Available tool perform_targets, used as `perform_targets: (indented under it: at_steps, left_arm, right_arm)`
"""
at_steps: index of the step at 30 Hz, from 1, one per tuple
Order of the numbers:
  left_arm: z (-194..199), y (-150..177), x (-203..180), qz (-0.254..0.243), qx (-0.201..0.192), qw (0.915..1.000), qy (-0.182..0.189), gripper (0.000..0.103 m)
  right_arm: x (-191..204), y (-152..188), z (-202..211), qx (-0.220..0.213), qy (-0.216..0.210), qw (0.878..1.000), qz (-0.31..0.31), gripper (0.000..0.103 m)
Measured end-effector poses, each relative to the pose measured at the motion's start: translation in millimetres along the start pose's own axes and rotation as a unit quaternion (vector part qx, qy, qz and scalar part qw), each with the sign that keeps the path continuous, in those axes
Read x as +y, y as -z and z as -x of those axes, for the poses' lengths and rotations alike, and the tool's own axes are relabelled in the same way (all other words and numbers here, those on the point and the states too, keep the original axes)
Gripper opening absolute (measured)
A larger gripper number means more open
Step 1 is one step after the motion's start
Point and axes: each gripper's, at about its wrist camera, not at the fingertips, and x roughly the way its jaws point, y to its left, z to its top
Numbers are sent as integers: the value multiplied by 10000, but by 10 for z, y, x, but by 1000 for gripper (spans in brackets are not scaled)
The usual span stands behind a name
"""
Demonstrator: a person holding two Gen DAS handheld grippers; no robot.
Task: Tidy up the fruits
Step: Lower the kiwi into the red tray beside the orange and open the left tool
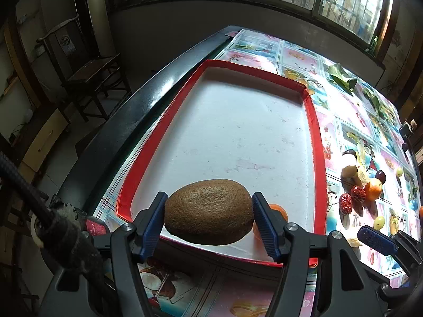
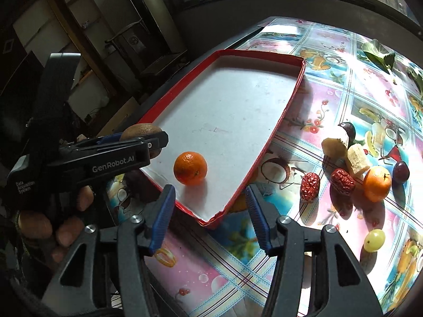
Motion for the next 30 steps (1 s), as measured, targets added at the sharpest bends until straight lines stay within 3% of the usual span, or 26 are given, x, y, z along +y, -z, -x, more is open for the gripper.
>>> perform_targets:
  at_steps: [9,16,22,30]
  left_arm:
    - [230,58,-312,-104,-180,9995,240,65]
    - [372,129,-630,-334,-284,9979,485,65]
    - [589,157,-883,-624,-577,9942,661,65]
    - [561,202,-797,-470,-474,9956,650,65]
  right_arm:
    - [-516,377,627,-378,213,9971,-633,57]
    - [-1018,662,885,-525,451,9888,-1321,57]
    - [-1187,842,1034,-626,582,9845,-1531,57]
    - [-1312,965,1099,-684,593,9822,-1643,57]
